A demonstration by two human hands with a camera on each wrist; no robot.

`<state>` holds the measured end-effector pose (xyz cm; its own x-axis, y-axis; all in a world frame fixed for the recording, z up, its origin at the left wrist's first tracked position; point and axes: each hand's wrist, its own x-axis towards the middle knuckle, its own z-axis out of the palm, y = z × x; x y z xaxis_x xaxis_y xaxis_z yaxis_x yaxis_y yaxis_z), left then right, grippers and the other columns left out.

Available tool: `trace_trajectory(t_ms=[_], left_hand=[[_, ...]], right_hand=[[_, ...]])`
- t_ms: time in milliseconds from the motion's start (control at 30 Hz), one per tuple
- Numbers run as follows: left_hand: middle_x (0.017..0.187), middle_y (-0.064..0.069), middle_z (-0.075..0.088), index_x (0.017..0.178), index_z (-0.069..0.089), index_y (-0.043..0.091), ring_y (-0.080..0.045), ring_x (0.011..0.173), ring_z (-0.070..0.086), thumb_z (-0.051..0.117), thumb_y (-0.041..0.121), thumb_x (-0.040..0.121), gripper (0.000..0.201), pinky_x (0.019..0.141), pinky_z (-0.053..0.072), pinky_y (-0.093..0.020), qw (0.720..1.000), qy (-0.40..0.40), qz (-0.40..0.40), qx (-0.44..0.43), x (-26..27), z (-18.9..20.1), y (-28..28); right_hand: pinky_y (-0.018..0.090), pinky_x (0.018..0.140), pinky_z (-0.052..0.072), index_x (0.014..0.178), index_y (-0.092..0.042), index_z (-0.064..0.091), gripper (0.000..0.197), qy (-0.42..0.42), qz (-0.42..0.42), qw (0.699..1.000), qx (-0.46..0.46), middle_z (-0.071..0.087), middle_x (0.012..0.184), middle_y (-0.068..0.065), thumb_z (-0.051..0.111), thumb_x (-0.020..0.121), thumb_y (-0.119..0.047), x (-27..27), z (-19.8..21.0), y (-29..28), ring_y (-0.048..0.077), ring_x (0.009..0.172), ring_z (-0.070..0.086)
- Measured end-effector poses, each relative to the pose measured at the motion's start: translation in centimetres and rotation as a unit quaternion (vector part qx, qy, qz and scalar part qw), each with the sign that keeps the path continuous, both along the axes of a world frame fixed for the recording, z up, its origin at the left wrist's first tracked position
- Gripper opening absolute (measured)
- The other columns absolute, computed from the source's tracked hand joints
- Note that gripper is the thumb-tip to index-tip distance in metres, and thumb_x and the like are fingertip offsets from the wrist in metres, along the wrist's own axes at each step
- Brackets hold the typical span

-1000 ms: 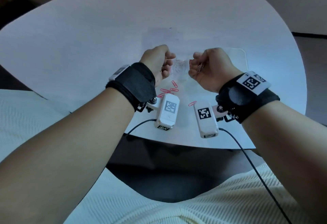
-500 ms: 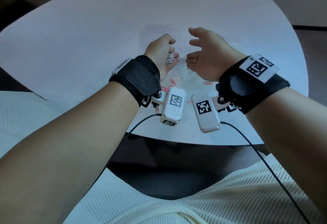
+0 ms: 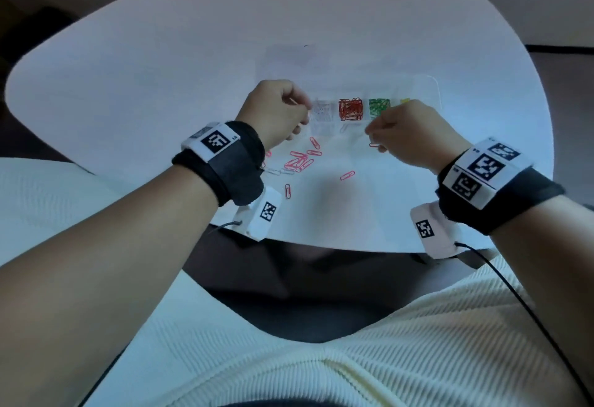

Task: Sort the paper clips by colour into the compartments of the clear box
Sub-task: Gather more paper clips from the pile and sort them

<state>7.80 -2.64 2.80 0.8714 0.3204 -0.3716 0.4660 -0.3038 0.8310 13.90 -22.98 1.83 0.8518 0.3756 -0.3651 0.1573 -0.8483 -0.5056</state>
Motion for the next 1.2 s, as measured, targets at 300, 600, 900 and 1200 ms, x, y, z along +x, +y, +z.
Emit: trace_trajectory(t_ms=[300,600,900,1200], left_hand=[[0.079,0.001,0.068,0.083,0.071,0.018,-0.02,0.074,0.064,0.063,0.01,0.079,0.012,0.074,0.054,-0.027,0.953,0.181,-0.138,0.201,-5.1,-3.8,2.3],[0.085,-0.001,0.065,0.082,0.069,0.019,-0.02,0.078,0.06,0.069,0.021,0.081,0.003,0.067,0.043,-0.025,0.93,0.186,-0.192,0.251,-6.0,-4.8,0.4],[0.094,-0.004,0.07,0.081,0.067,0.02,-0.024,0.086,0.064,0.068,0.033,0.083,0.013,0.069,0.045,-0.025,0.935,0.183,-0.166,0.254,-5.5,-5.3,0.9],[0.092,-0.011,0.07,0.089,0.07,0.008,-0.03,0.085,0.066,0.064,0.015,0.082,0.012,0.079,0.056,-0.036,0.909,0.17,-0.241,0.296,-6.0,-6.3,-1.3]], right_hand=[[0.037,0.087,0.054,0.106,-0.007,0.069,0.043,-0.051,0.066,0.989,-0.12,0.067,0.113,0.016,0.041,0.08,0.013,0.7,-4.1,-1.5,0.032,0.102,0.062],[0.033,0.09,0.052,0.124,-0.012,0.064,0.038,-0.066,0.032,0.994,-0.08,0.068,0.113,0.014,0.055,0.09,-0.001,0.1,-7.0,-1.7,0.029,0.099,0.064],[0.033,0.071,0.053,0.092,-0.007,0.076,0.019,-0.064,0.087,0.993,-0.041,0.071,0.087,0.014,0.063,0.09,-0.021,-1.4,-6.8,0.0,0.03,0.08,0.065],[0.027,0.074,0.049,0.1,-0.01,0.073,0.031,-0.016,0.098,0.995,-0.02,0.067,0.089,0.006,0.083,0.074,-0.024,-1.8,-6.5,0.3,0.021,0.08,0.062]])
